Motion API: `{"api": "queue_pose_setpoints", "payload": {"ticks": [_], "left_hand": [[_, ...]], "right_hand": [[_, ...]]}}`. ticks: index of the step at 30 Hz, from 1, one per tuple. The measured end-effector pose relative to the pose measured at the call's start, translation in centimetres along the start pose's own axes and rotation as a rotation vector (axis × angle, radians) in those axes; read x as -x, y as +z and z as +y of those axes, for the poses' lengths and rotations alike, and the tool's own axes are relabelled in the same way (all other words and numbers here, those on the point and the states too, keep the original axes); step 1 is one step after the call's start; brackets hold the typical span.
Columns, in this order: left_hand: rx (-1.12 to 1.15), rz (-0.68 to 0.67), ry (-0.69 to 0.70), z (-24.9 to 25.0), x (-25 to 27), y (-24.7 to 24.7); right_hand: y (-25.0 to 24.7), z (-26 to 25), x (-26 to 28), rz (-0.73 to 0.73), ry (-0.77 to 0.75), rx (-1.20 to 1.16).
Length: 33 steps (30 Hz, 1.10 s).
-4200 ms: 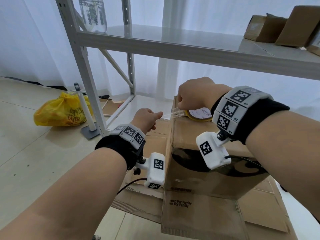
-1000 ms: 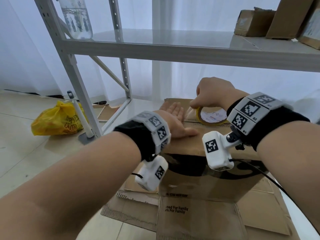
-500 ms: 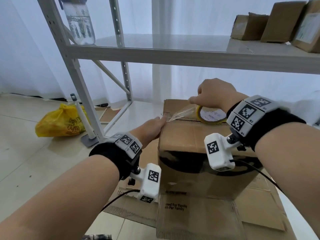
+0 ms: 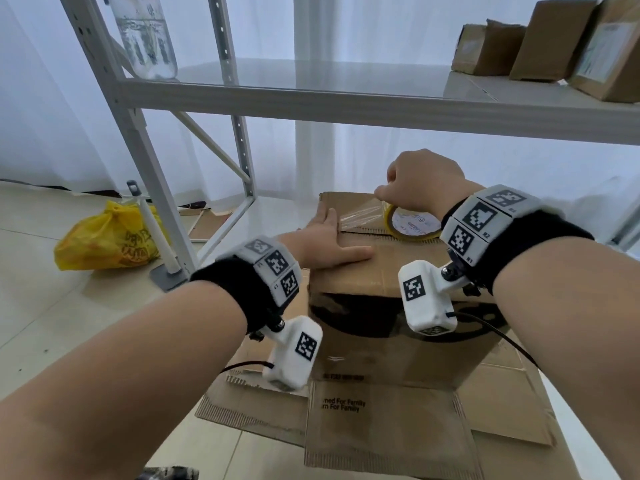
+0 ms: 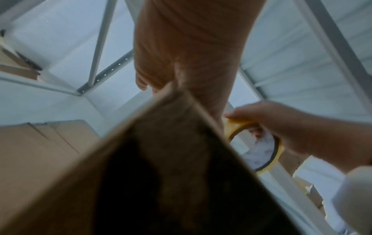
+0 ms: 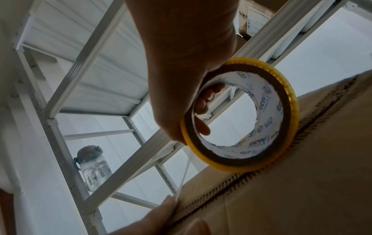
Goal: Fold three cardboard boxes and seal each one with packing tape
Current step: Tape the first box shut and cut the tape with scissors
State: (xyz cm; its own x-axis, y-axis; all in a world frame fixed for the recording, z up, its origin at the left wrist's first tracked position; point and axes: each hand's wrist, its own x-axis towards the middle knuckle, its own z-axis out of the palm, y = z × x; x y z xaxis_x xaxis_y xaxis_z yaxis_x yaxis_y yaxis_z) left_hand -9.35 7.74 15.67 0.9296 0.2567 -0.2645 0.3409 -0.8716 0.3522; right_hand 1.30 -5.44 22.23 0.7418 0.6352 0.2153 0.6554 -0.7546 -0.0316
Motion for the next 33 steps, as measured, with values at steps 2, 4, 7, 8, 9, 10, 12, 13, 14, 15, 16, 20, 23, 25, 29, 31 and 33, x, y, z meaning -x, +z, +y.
{"api": "queue_pose_setpoints", "payload": {"ticks": [2, 4, 7, 8, 9, 10, 12, 13, 14, 15, 16, 20, 23, 25, 29, 31, 33], "left_hand": [[0.008, -0.016, -0.011, -0.6, 0.0, -0.1], [-0.046, -0.017, -0.035, -1.4, -0.3, -1.1], [-0.144, -0.039, -0.048, -2.1, -0.6, -2.3], [-0.166, -0.041, -0.025, -2.0, -0.6, -2.3], [-0.179, -0.04, 0.005, -1.7, -0.5, -2.0], [-0.187, -0.031, 0.034, -1.3, -0.4, -1.6], [-0.21, -0.002, 0.056, -0.4, -0.4, -0.7], [-0.224, 0.009, 0.048, 0.0, -0.3, -0.4], [-0.237, 0.017, 0.034, 0.2, -0.2, -0.1], [-0.252, 0.023, 0.019, 0.3, -0.2, 0.0], [-0.265, 0.025, 0.011, 0.3, -0.1, 0.1], [-0.309, -0.011, -0.013, 0.0, 0.0, -0.1], [-0.337, -0.012, -0.031, 0.2, 0.0, -0.1], [-0.344, -0.011, -0.033, 0.4, -0.1, -0.1], [-0.325, -0.019, -0.029, 0.3, 0.1, -0.2], [-0.329, -0.015, -0.02, 0.3, 0.3, -0.2], [-0.344, -0.022, -0.027, 0.6, 0.6, -0.3]], "right_hand": [[-0.2, -0.4, -0.1, -0.005, -0.017, 0.017], [-0.4, -1.0, -0.4, -0.009, -0.029, -0.006], [-1.1, -1.6, -0.7, -0.016, -0.034, -0.15], [-1.4, -1.5, -0.7, -0.019, -0.034, -0.182], [-1.6, -1.2, -0.6, -0.025, -0.034, -0.187], [-1.6, -0.8, -0.5, -0.034, -0.031, -0.171], [-1.4, 0.1, -0.1, -0.047, -0.021, -0.132], [-1.2, 0.4, 0.0, -0.048, -0.02, -0.118], [-1.1, 0.5, 0.0, -0.047, -0.024, -0.102], [-1.0, 0.3, -0.1, -0.046, -0.031, -0.084], [-1.0, 0.1, -0.2, -0.048, -0.035, -0.065], [-0.7, -0.9, -0.3, -0.055, -0.071, 0.045], [-0.8, -0.7, -0.2, -0.052, -0.1, 0.104], [-1.1, 0.1, -0.1, -0.053, -0.095, 0.084], [-1.2, 1.8, 0.3, -0.087, -0.114, 0.289], [-1.1, 2.2, 0.5, -0.116, -0.112, 0.316], [-0.8, 1.9, 0.5, -0.122, -0.131, 0.346]]}}
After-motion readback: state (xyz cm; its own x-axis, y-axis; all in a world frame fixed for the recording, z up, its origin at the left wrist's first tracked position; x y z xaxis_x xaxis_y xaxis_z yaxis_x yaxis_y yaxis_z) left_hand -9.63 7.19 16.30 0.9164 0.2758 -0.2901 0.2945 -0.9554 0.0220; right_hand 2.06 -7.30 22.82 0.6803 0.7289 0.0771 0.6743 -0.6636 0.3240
